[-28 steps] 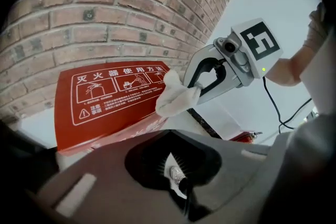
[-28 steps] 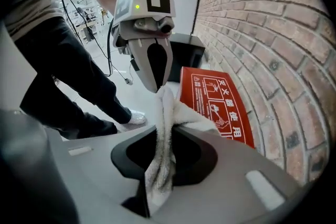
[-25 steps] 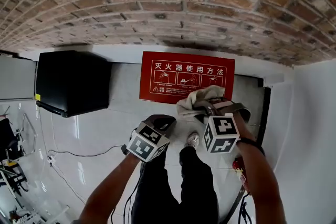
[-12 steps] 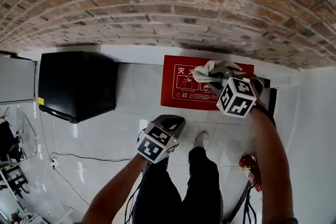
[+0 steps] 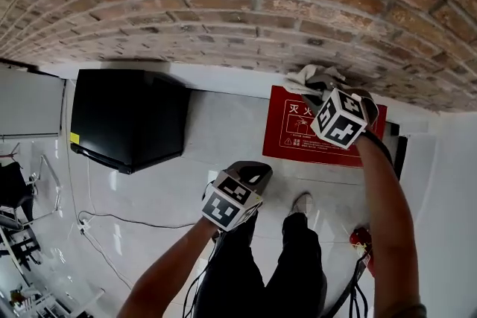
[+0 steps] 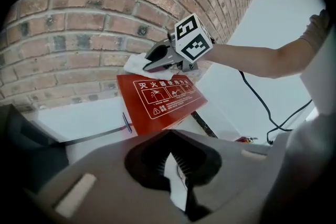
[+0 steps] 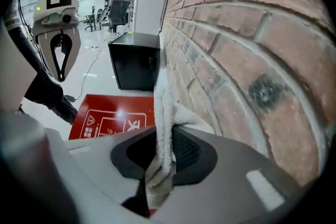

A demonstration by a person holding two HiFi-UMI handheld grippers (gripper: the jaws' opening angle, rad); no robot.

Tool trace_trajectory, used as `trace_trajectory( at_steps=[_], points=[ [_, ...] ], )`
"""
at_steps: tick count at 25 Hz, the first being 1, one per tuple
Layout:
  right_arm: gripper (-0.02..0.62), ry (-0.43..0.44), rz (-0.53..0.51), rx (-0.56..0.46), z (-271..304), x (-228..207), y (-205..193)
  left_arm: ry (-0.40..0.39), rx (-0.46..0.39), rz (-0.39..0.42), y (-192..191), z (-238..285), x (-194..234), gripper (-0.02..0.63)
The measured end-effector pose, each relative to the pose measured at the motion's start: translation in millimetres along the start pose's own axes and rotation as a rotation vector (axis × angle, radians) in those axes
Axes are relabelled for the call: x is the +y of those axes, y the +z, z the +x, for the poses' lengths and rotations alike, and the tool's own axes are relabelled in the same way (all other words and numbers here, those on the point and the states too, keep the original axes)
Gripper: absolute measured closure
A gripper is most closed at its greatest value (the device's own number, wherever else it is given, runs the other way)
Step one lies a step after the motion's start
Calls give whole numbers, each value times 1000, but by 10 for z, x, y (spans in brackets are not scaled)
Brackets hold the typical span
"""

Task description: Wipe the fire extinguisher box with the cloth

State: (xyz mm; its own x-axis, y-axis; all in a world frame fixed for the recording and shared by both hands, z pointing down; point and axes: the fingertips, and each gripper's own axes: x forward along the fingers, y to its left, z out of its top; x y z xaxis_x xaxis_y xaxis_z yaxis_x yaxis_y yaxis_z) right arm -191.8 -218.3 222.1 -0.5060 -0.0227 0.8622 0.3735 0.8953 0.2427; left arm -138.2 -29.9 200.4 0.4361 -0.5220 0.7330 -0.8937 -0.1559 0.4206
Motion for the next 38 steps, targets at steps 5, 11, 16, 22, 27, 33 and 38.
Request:
trace_trajectory(
  at_steps=[5,11,16,22,27,33,38],
  points=[
    [506,71,-41,35,244,224,356,-5,-4,-11,-58,-158,84,606],
    [508,146,-83,96,212,751,411,-8,-21,-21,-75,-325,139,606],
    [508,184,-21,86,118,1334,426,-2,-11,-33,-136,-491,179,606],
    [508,256,34,115,24,1765,388,3,-5,-48,-219,-714,155,606],
    [508,342,79,151,-123,2102,382,6,-17,-50,-196,-880,115,606],
    [508,340,220,91,-531,2343,618,19,-59,-55,-101,-1218,107,606],
    [506,249,367,-64,-1033,2230,1080,52,-125,-63,72,-1604,79,606]
  ],
)
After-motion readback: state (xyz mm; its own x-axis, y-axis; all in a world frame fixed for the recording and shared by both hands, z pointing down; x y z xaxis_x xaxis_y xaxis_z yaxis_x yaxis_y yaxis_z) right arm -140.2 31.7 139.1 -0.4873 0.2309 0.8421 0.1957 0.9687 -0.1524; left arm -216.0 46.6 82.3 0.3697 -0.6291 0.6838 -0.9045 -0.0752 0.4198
